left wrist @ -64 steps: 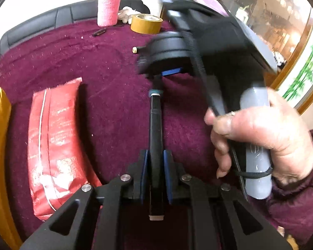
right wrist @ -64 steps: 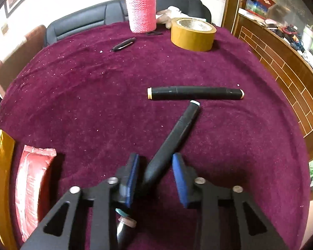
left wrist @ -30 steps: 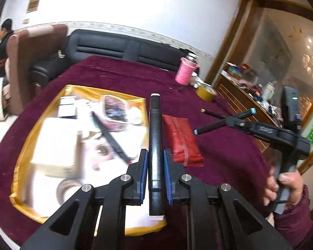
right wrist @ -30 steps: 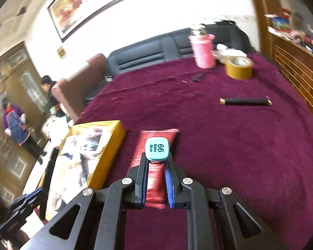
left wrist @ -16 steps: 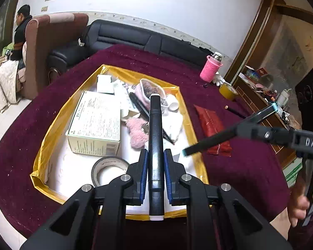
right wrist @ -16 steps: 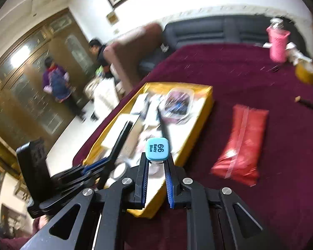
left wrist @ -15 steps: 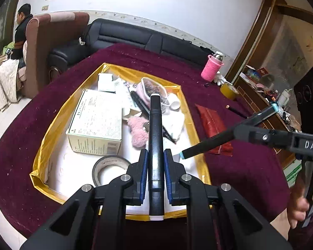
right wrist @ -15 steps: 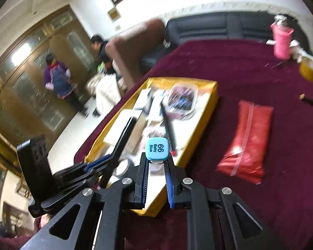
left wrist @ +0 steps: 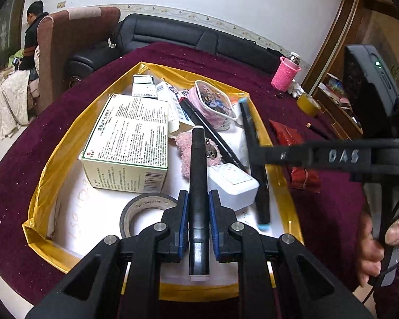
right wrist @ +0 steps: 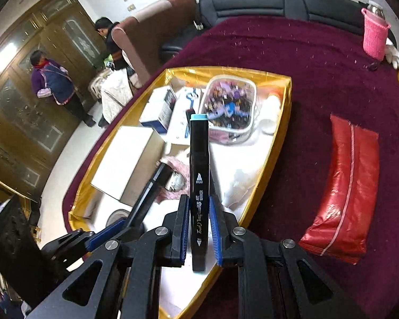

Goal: Organize objects
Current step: 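Carry both black markers into the tray and open both tools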

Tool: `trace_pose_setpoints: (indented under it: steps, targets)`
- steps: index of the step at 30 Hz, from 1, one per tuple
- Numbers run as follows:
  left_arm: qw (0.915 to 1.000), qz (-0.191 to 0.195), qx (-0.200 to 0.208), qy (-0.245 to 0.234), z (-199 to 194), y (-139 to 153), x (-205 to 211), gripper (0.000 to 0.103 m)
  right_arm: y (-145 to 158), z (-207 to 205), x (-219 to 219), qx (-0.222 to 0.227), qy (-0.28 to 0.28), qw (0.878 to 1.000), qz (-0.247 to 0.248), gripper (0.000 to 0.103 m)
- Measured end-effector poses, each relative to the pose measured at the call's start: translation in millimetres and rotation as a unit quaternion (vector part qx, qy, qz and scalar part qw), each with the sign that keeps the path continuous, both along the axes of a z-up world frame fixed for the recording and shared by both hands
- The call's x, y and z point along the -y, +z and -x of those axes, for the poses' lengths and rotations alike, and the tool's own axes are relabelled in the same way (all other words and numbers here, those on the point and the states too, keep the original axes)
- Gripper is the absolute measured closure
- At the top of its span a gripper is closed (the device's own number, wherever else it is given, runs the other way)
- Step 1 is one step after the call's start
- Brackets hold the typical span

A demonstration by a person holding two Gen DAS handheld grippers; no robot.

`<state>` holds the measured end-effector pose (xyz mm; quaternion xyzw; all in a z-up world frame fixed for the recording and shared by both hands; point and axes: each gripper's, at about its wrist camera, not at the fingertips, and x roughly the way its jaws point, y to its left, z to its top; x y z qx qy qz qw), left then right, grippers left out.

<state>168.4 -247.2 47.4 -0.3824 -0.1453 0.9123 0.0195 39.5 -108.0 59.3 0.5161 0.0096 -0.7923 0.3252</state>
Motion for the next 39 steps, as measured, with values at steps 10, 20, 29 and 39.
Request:
trace_pose_setpoints:
  steps: [10, 20, 29, 39]
  targets:
    - [0.9993, 0.031, -0.019, 0.010, -1.3, 7.6, -3.5, 0.040, -5.4, -22.1, 6.2, -0.034, 0.005, 0.999, -0.041, 0.085]
    - [0.9944, 0.087, -0.051, 0.033, -11.0, 36.5, -21.7, 0.011, 26.2, -46.1, -30.4, -0.114, -0.031, 0.993, 0.030, 0.029]
    - [0.9788, 0.185, -0.083, 0.030, -19.7, 56.5, -58.4, 0.007, 42.3, -69.1, -55.8, -0.189, -0.055, 0.980, 0.014, 0.009]
    - [0.9664, 0.241, -0.081, 0.034, -24.2, 66.0, -85.0, 0.006, 44.9, -75.7, -95.2, -0.195, -0.086, 0.977, 0.022, 0.009]
